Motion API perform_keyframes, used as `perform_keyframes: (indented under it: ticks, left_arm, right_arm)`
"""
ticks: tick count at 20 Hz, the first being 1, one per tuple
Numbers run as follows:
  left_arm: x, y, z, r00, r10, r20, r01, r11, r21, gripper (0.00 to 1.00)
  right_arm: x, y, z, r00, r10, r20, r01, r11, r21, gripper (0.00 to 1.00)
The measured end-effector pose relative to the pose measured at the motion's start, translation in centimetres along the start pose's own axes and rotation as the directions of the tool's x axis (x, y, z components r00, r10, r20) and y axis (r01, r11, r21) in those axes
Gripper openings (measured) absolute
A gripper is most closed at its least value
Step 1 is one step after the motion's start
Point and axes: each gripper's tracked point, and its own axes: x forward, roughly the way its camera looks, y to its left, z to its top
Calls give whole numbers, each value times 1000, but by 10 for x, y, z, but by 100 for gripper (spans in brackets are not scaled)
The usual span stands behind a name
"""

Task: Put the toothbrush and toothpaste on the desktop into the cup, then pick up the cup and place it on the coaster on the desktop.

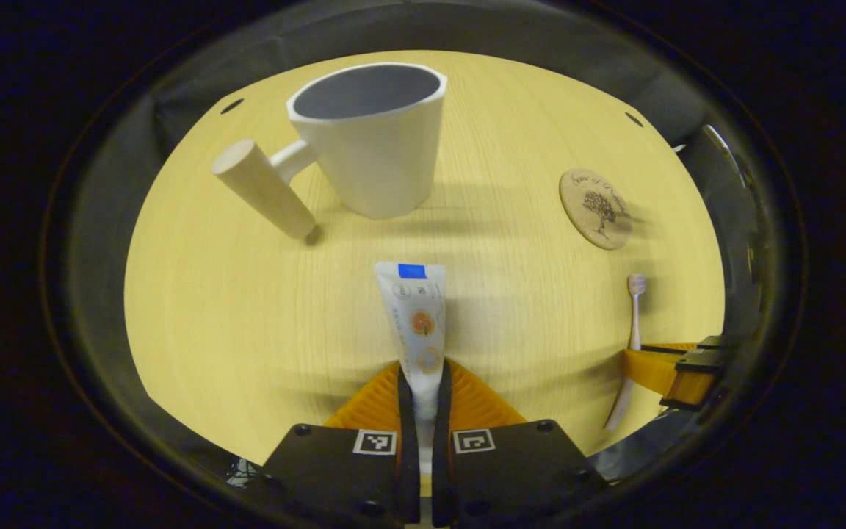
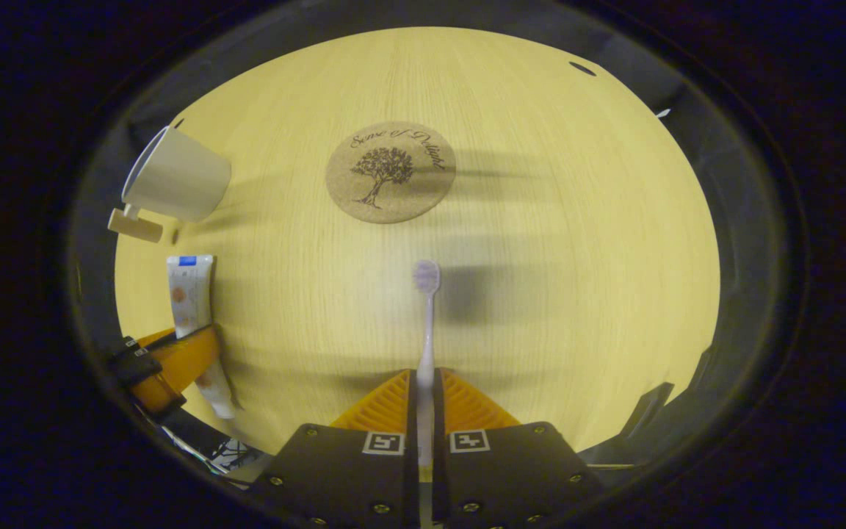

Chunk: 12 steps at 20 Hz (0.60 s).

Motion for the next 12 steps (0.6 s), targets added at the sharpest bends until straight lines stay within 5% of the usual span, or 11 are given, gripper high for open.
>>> perform_keyframes:
  ticks: [12]
  left_arm:
    - [-144,-21,84,961,-113,254,119,993,-7,14]
  right_arm:
    - [1,-1,0,1000,16,21,-16,1000,-17,8]
